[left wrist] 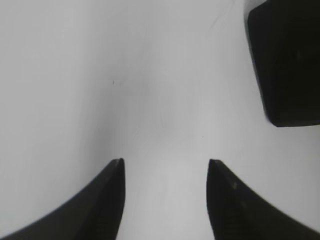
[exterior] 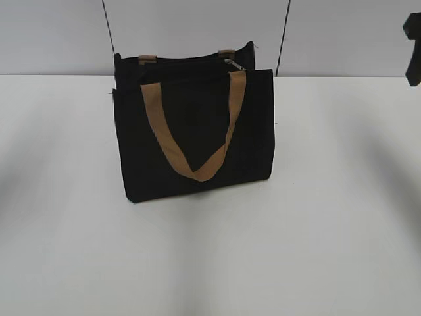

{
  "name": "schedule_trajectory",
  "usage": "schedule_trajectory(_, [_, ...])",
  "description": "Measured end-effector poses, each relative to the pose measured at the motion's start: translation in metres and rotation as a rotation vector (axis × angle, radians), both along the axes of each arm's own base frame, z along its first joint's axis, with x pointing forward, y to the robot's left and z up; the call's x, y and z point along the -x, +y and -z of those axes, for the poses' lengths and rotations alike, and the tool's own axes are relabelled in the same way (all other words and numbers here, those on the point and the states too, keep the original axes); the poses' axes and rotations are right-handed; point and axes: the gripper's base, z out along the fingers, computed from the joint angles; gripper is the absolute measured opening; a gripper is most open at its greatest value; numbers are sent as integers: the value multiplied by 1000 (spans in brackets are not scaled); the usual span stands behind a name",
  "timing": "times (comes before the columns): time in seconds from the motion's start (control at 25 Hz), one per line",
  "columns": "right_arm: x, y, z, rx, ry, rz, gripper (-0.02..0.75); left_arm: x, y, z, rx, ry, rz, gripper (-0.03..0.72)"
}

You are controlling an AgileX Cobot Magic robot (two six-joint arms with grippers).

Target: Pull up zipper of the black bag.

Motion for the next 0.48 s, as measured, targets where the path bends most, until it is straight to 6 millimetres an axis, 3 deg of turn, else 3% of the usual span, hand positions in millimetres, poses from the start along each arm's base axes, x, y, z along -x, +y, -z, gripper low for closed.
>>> schedule_trajectory(0.2, [17, -25, 2, 6, 17, 59, 430, 5, 19, 3, 7, 101, -16, 396])
schedule_trajectory(0.48, [104, -20, 5, -51, 34, 60, 430, 22, 23, -6, -1, 132, -6, 396])
